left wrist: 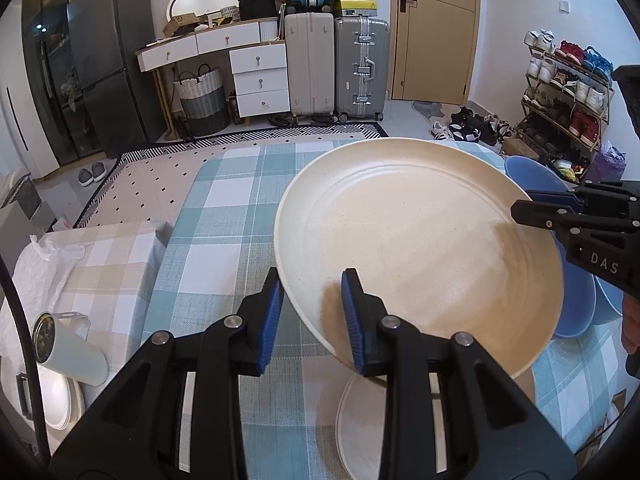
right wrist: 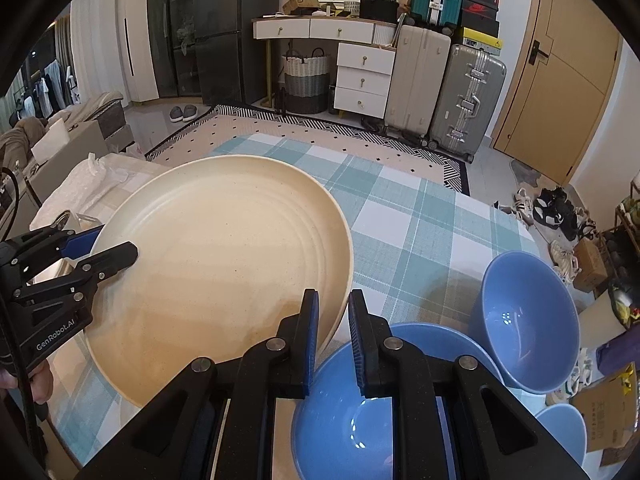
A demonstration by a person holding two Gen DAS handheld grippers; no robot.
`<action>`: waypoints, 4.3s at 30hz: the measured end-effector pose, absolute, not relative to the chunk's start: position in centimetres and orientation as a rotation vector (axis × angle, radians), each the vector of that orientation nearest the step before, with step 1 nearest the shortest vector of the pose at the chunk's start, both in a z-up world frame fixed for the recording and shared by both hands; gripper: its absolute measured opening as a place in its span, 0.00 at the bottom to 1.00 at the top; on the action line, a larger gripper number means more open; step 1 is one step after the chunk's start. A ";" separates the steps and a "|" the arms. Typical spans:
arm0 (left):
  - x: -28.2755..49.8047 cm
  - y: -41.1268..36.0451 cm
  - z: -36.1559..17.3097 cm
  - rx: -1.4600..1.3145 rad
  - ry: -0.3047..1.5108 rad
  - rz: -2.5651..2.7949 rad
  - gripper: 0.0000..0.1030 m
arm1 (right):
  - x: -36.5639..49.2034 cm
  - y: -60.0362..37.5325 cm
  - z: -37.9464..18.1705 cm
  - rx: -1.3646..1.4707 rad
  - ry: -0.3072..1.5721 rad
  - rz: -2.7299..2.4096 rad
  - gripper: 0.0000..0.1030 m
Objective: Organize plates and bowls
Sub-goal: 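Lift the cream plate with both grippers and carry it toward the placed plate, then hold the cream plate with both grippers above the placed cream plate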
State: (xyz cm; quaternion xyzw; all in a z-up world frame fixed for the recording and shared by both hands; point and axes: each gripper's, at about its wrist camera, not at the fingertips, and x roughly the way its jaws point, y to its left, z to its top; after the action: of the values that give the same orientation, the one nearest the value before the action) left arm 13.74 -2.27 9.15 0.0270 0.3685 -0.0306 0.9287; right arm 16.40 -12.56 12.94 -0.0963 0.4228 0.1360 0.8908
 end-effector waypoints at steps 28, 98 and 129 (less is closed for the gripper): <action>7.3 -3.4 12.2 0.069 0.706 -0.074 0.25 | 9.8 -13.1 15.6 -0.181 0.811 0.284 0.15; 0.9 -3.3 3.6 0.058 0.775 -0.086 0.25 | 3.2 -12.9 7.9 -0.144 0.864 0.288 0.16; 1.9 -3.6 -0.3 0.099 0.804 -0.080 0.25 | 3.2 -12.8 4.7 -0.173 0.911 0.259 0.16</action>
State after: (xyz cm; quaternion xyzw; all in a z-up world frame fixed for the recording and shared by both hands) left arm 1.93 -3.58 -0.28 0.0480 0.3909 -0.0391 0.9184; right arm 3.15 -12.80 4.74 -0.0834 0.4382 0.1244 0.8863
